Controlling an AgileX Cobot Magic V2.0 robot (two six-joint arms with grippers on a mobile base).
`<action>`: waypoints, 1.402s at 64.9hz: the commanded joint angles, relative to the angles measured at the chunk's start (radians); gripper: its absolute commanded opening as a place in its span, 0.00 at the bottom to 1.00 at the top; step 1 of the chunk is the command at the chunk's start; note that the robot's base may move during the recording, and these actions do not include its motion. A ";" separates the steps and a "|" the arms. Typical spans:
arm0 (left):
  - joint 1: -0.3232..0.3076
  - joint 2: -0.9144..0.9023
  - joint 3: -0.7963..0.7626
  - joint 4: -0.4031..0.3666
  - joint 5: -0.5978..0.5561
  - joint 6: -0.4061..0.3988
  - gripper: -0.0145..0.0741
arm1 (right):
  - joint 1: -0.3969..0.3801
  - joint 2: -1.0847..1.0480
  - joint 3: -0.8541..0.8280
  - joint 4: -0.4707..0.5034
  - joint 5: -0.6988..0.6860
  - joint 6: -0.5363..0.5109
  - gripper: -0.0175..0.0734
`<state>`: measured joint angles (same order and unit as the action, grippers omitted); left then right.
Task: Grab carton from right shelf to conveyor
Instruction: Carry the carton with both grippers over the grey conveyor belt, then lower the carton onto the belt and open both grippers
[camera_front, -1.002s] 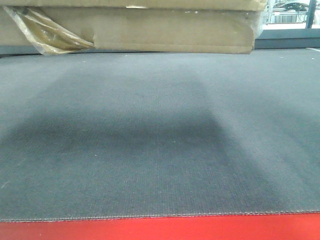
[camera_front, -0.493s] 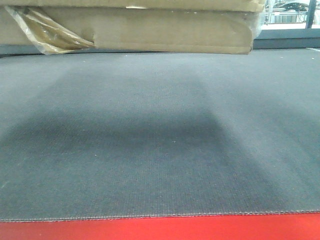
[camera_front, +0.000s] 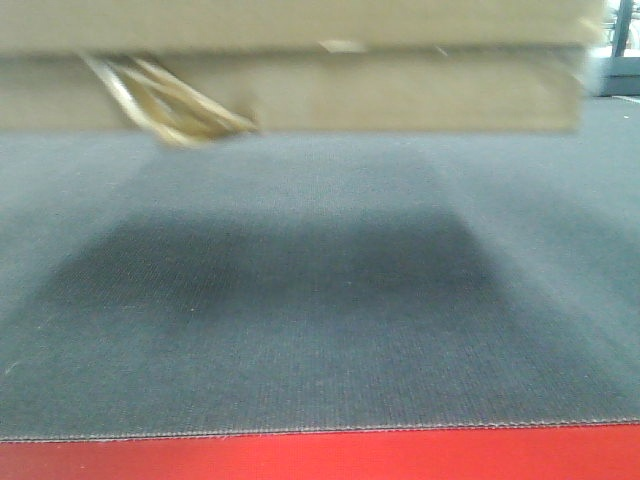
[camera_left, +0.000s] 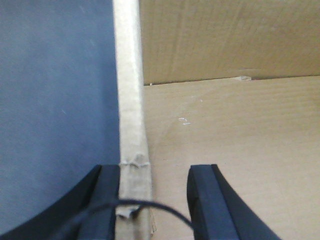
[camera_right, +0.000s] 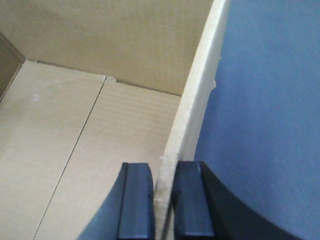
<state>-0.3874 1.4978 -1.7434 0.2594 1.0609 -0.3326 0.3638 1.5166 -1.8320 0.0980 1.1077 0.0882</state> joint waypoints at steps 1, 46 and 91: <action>-0.002 0.036 -0.005 -0.055 -0.025 0.033 0.14 | -0.026 0.048 -0.004 -0.030 -0.047 -0.030 0.12; 0.004 0.241 -0.003 -0.048 -0.058 0.033 0.57 | -0.033 0.287 -0.002 -0.034 -0.124 -0.062 0.50; 0.022 -0.094 0.016 0.001 -0.078 0.033 0.59 | -0.109 0.015 0.032 -0.039 -0.055 -0.062 0.44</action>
<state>-0.3770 1.4740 -1.7393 0.2467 1.0052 -0.3031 0.2747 1.5929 -1.8238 0.0716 1.0446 0.0350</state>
